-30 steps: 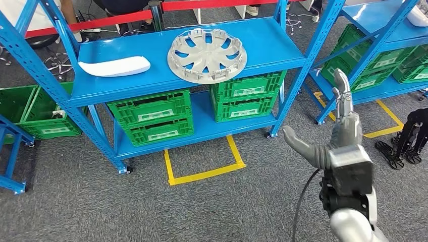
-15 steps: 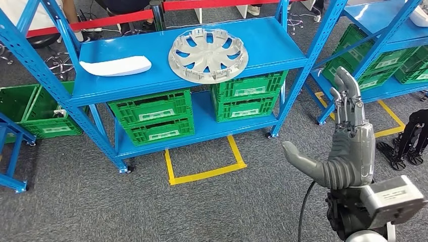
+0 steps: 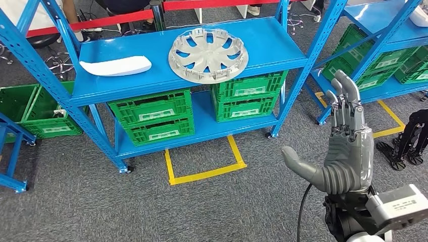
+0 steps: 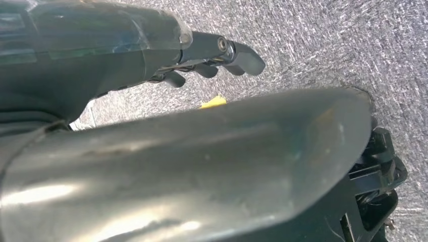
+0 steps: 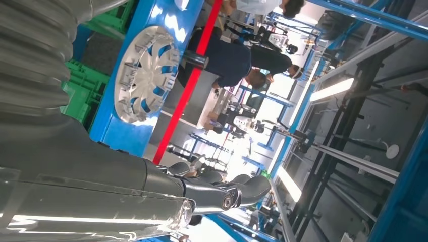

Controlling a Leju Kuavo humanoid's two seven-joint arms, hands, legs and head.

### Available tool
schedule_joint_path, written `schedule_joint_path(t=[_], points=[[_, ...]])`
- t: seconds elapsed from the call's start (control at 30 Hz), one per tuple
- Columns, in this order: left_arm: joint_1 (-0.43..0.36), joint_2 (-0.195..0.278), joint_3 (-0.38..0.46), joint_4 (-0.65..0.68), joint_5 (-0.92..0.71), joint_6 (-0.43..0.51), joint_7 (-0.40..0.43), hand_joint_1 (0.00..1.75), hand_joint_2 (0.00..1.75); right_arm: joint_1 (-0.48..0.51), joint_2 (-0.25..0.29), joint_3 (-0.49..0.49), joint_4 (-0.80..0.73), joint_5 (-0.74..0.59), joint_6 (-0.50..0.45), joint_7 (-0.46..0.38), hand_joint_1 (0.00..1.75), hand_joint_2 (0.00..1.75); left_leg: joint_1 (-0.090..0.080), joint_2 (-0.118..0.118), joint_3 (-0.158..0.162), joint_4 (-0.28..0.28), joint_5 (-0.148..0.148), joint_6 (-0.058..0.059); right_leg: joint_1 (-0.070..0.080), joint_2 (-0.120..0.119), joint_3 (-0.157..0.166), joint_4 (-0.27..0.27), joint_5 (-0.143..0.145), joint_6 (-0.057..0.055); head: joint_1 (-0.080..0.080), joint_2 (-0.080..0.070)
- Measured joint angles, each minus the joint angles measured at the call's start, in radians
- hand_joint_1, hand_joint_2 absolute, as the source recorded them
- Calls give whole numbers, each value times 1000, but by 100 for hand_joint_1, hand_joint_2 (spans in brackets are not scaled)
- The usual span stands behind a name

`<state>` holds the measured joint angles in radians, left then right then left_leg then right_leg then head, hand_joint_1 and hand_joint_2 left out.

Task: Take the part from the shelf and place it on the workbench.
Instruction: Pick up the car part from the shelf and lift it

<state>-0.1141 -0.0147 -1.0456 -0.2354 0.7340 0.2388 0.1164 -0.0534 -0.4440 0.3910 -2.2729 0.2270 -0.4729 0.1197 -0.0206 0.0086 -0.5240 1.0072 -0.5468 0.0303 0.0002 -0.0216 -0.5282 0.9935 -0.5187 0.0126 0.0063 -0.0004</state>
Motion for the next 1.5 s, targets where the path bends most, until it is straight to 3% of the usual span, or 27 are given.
schedule_joint_path(t=[0.5, 0.9, 0.97, 1.07, 1.1, 1.13, 1.17, 1.23, 1.27, 1.3, 1.43, 1.5], points=[[0, -14, 0, 1, -15, 0, -42, 0, 0, -36, -8, 15, -52, 60, 44, 68, 0, 175, -3, 3, 0, 1, -1, 1, -3, 0, 0, -1, 1, 2, -1, 0], [0, -21, 0, 3, -15, -2, -45, 0, 0, -41, -9, 20, -61, 66, 49, 75, 0, 175, -7, 3, 0, 2, -2, 5, -7, 0, 0, -1, 2, 6, -1, 0], [-1, -25, 0, 4, -15, -2, -46, 0, 0, -46, -13, 26, -67, 66, 50, 76, 0, 175, -2, 4, 3, -8, 6, 16, -9, 7, -19, 38, -24, 19, 0, 0], [0, -32, 0, 5, -16, -2, -47, 0, 0, -50, -19, 33, -73, 66, 50, 76, 0, 175, 5, 2, 6, -18, 12, 25, -11, 15, -115, 229, -109, 35, 7, 0], [0, -33, 0, 6, -16, -2, -47, 0, 0, -50, -19, 35, -73, 66, 50, 76, 0, 175, 5, 1, 7, -18, 11, 24, -12, 15, -141, 274, -116, 37, 7, 0], [0, -33, 0, 6, -16, -2, -47, 0, 0, -50, -19, 35, -73, 66, 50, 77, 0, 175, 6, -1, 10, -18, 10, 23, -12, 15, -150, 281, -101, 36, 7, 0], [0, -34, 0, 6, -16, -2, -47, 0, 0, -50, -20, 35, -73, 66, 50, 77, 0, 175, 6, -3, 14, -18, 7, 21, -13, 15, -141, 248, -66, 35, 7, 0], [0, -35, 0, 7, -16, -2, -48, 0, 0, -51, -22, 35, -73, 66, 50, 77, 0, 175, 6, -8, 26, -18, -2, 14, -12, 15, -89, 119, 16, 28, 7, 0], [-1, -36, 0, 7, -16, -2, -48, 0, 0, -52, -23, 35, -74, 67, 51, 77, 0, 175, 4, -10, 29, -17, -7, 9, -10, 15, -63, 62, 36, 22, 7, 0], [-1, -37, 0, 7, -16, -2, -48, 0, 0, -53, -24, 35, -74, 67, 52, 77, 0, 175, 3, -10, 28, -16, -10, 4, -8, 15, -48, 27, 41, 16, 6, 0], [-2, -38, 0, 7, -16, -2, -49, 0, 0, -57, -26, 36, -75, 76, 57, 80, 0, 175, 4, -7, 22, -6, -26, -17, -9, 17, -36, 2, 23, -8, 0, 0], [-2, -38, 0, 7, -16, -4, -49, 0, 0, -54, -26, 36, -75, 80, 55, 82, 0, 175, 8, -8, -14, 70, -64, -29, -13, 17, -25, -5, 19, -18, -7, 0]])
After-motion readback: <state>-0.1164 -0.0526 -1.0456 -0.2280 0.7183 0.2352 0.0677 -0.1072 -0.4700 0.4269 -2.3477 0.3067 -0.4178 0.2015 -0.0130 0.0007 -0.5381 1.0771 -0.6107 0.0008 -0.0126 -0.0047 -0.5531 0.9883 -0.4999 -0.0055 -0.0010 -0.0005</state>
